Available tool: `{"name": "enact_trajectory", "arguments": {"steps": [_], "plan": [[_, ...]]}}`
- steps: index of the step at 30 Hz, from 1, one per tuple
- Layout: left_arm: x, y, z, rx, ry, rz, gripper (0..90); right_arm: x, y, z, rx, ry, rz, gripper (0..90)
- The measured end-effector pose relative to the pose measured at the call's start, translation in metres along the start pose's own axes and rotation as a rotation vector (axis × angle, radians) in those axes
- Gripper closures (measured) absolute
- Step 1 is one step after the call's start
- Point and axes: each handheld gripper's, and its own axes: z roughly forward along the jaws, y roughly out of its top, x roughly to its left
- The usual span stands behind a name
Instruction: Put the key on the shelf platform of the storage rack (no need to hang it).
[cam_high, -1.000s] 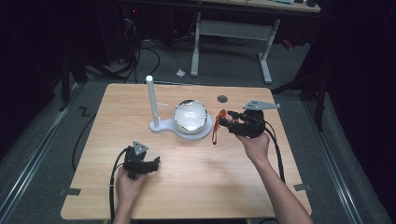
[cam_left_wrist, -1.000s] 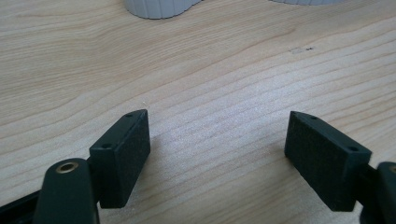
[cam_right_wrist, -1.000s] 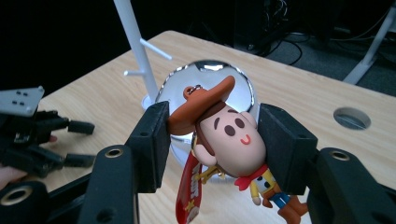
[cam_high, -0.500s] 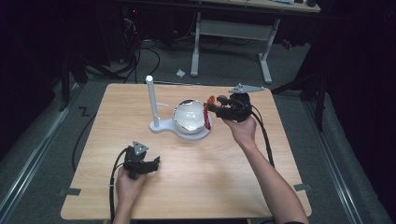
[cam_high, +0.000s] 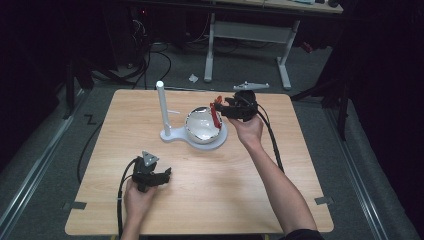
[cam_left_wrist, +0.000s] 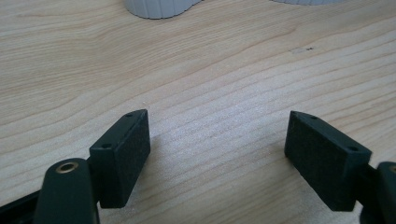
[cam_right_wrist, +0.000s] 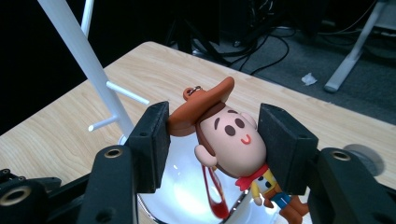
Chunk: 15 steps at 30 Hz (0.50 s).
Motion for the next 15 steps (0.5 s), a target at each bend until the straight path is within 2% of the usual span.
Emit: {"name": "enact_trajectory", "arguments": {"steps": [7, 9, 10, 15], "plan": [[0.000, 0.000, 0.000, -0.002, 0.003, -0.004, 22.6, 0.004, -0.009, 0.019, 0.015, 0.023, 0.014, 45.5], [0.000, 0.000, 0.000, -0.001, 0.002, -0.005, 22.7, 0.006, -0.011, 0.022, 0.025, 0.024, 0.016, 45.5], [0.000, 0.000, 0.000, -0.003, 0.004, -0.005, 22.7, 0.007, -0.013, 0.028, 0.050, 0.020, 0.007, 45.5], [0.000, 0.000, 0.000, -0.002, 0.004, -0.005, 22.6, 0.008, -0.019, 0.041, 0.071, 0.020, 0.011, 45.4]]}}
